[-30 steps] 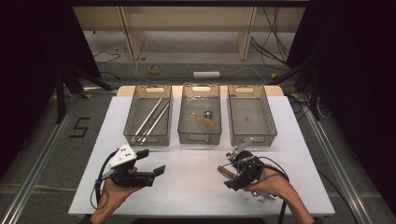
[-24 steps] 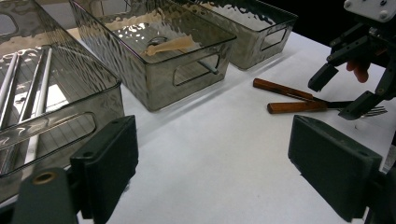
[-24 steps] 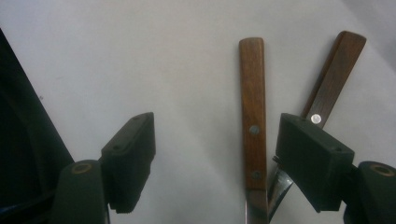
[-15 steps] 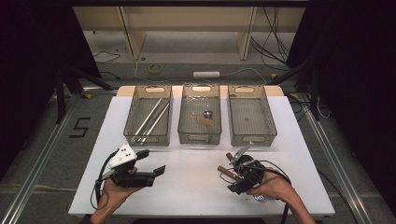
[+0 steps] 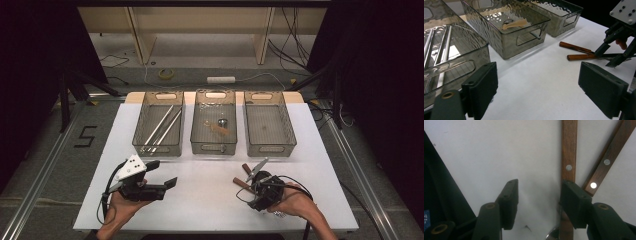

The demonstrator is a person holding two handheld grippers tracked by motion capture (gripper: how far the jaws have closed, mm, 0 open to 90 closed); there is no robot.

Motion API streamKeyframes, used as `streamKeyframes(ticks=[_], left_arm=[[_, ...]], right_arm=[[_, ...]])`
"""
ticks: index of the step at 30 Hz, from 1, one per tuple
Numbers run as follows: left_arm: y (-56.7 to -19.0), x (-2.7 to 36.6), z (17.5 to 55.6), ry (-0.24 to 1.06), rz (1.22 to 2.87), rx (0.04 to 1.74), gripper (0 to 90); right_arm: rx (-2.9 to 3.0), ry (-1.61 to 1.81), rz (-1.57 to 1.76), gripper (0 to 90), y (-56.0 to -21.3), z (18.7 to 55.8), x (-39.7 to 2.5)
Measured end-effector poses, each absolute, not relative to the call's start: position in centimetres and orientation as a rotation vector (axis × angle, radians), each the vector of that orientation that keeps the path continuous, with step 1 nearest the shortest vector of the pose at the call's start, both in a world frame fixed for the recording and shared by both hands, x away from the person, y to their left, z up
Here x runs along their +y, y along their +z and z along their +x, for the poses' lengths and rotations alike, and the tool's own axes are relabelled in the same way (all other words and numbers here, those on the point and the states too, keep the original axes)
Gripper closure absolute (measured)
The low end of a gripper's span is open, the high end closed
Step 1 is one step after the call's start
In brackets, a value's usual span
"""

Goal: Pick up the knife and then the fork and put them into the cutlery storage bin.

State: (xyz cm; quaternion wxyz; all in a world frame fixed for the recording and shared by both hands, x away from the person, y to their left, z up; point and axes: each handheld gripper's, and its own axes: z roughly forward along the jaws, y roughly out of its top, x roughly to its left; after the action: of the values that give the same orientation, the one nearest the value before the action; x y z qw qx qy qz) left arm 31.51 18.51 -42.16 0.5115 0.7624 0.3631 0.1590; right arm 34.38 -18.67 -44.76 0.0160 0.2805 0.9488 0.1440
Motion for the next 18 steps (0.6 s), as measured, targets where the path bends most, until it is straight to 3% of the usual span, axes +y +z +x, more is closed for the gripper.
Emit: streamKeyframes(ticks=[18], left_arm=[[-42.2, 18.4, 31.5, 0.379, 1.843, 0.865, 15.3]], right_arm=[[2.875, 0.413, 0.869, 58.8, -45.1, 35.6, -18.6]])
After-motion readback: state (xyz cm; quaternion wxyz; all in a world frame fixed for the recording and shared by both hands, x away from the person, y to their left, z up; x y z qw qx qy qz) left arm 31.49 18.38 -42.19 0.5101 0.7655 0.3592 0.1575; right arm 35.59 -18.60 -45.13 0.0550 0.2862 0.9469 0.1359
